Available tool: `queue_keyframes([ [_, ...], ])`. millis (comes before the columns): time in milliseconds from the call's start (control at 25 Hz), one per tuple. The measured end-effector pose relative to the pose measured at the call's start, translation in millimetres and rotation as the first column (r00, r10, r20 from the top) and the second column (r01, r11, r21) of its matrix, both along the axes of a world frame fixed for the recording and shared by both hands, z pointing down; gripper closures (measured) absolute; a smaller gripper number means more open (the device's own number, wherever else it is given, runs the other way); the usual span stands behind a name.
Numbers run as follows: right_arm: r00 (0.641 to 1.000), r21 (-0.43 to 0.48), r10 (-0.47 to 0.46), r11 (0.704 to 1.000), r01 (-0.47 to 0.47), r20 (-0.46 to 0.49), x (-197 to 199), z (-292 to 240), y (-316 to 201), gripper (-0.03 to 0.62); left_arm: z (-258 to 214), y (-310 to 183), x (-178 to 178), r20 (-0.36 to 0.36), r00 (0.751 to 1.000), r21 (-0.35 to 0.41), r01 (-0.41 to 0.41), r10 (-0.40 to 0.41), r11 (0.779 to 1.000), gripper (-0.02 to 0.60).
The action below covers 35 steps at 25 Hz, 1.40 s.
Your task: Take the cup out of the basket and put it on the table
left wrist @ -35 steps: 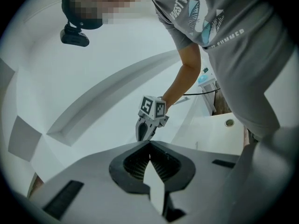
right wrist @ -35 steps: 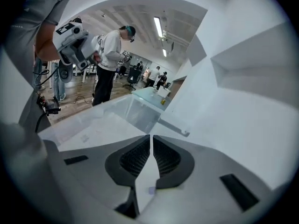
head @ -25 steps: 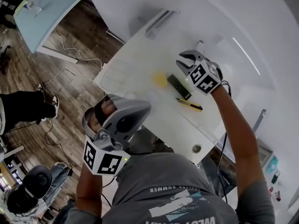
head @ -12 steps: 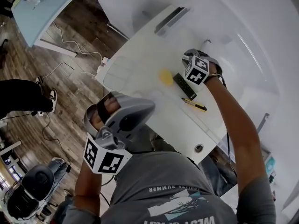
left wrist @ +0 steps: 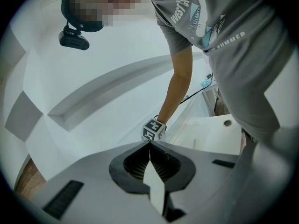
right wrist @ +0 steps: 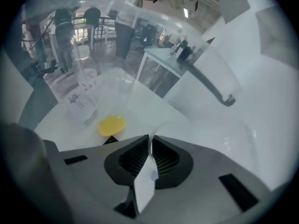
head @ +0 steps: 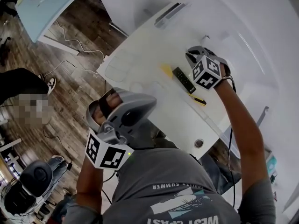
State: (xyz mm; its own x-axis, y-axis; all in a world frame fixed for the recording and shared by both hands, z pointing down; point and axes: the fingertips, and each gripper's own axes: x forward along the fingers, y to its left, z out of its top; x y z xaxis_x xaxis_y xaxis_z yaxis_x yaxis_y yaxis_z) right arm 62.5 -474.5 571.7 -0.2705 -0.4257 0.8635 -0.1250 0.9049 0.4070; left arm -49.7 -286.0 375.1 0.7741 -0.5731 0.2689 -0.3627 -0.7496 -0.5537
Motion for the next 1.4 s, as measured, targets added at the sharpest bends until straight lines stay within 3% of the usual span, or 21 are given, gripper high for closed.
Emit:
queue_keyframes([
  [320,0.982,0.155,-0.035,0.988,0.005,0.186,-8,-115,60,0.56,-10,27,23,0.012,1.0,0.041,-0.004,0.004,0.999,0.572],
  [640,0.944,0.225,-0.076,0.974,0.002,0.322,-3,-192,142,0.56,-16,56,44,0.043,0.999,0.056,-0.015,0.013,0.998,0.572],
  [880,0.921,0.24,-0.094,0.971,0.0,0.379,9,-218,197,0.56,-16,71,59,0.048,0.999,0.066,-0.017,0.014,0.998,0.572],
  [1400,0.867,0.171,-0.078,0.985,-0.009,0.493,12,-224,287,0.56,-13,100,81,0.059,0.998,0.06,-0.037,0.033,0.997,0.572],
])
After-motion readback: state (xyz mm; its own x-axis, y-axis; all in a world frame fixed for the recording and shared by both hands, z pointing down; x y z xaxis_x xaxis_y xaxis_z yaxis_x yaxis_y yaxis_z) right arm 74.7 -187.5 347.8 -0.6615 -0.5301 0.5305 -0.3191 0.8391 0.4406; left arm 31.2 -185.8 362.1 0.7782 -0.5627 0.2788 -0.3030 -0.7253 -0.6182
